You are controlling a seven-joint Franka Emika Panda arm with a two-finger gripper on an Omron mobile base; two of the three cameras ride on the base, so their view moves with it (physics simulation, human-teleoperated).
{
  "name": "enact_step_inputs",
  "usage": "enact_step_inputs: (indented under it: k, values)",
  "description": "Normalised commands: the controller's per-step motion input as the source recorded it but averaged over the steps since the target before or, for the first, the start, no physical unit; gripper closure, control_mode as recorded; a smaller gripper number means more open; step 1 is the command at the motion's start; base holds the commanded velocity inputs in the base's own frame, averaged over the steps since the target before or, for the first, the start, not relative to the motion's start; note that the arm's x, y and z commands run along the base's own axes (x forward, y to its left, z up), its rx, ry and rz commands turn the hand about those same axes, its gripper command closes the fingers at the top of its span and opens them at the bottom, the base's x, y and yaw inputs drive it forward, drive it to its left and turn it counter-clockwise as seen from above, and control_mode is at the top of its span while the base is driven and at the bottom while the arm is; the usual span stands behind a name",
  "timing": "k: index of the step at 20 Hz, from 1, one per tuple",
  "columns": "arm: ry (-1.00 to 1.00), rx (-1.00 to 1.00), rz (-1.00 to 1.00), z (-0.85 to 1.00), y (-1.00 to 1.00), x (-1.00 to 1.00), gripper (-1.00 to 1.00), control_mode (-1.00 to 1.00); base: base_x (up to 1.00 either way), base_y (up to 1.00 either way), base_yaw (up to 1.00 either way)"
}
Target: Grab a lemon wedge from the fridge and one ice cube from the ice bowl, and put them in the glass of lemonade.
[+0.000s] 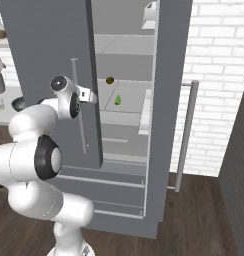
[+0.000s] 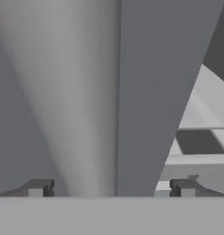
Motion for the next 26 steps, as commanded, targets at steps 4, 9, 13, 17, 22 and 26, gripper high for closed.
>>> enact_step_inputs:
  k: [4,9,13,17,22,26]
  values:
    - [-0.13,0.0,0.0,-0.13,0.36,0.29,-1.0,-1.0,0.0,0.0,0.0]
    - [0.0,0.0,0.0,-0.07,0.16,0.58,-1.0,-1.0,0.0,0.0,0.0]
    - [0.02,0.0,0.0,-0.01,0.16,0.28,1.0,-1.0,0.0,0.0,0.0]
    - [0.07,0.0,0.0,0.0,0.21,0.08,1.0,-1.0,0.0,0.0,0.0]
    - [0.01,0.0,0.0,0.16,0.64,-0.06,1.0,-1.0,0.0,0.0,0.0]
    - [0.0,0.0,0.05,0.41,0.98,-0.54,1.0,-1.0,0.0,0.0,0.0]
